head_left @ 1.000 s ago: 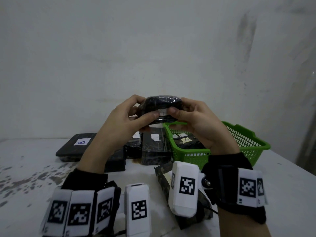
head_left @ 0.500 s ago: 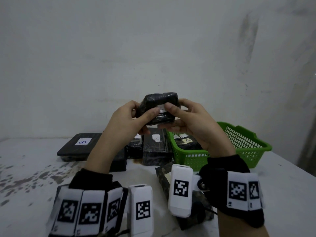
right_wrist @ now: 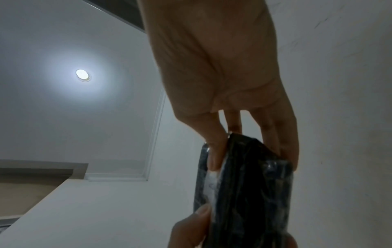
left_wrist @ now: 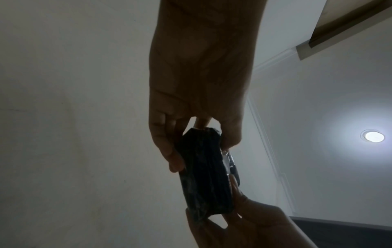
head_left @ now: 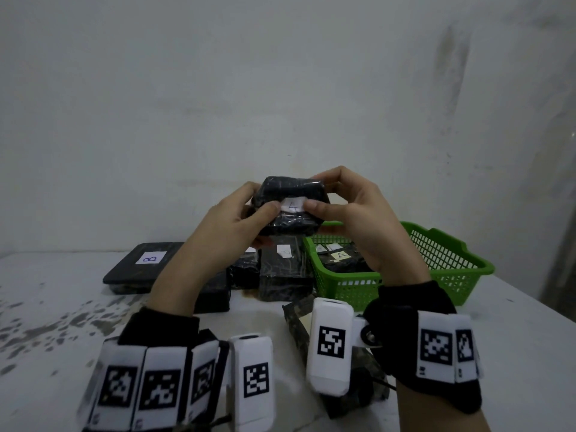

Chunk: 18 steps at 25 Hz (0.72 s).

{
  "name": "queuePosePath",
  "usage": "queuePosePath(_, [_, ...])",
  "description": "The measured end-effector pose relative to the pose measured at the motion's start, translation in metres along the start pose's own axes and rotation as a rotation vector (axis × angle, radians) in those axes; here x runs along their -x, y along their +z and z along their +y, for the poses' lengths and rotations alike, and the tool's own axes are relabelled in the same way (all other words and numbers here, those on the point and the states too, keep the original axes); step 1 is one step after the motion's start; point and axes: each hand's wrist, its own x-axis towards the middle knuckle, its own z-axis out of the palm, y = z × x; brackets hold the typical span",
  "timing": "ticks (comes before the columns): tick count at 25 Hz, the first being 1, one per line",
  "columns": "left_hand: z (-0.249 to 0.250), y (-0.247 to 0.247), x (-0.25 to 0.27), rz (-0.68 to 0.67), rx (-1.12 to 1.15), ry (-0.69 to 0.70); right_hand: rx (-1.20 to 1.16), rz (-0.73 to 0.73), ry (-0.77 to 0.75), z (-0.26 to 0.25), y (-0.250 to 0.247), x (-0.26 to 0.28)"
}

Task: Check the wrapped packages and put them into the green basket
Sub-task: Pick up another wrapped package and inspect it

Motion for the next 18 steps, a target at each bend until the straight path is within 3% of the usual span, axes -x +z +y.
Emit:
queuePosePath(6, [0.002, 0.0, -0.001, 0.002, -0.018, 0.105, -0.06, 0.05, 0.008, 0.0, -0.002, -0.001])
queuePosePath(12, [-0.001, 0.003, -0.001, 0.181, -0.096, 0.147, 0.115, -0.045, 0.12, 0.006, 0.004, -0.003])
queuePosePath(16, [0.007, 0.002, 0.004, -0.039, -0.058, 0.072, 0.004, 0.021, 0.147, 0.008, 0.009, -0.004])
queuePosePath(18, [0.011, 0.004, 0.005, -0.075, 0.017, 0.055, -0.056, 0.048, 0.176, 0.008, 0.008, -0.006])
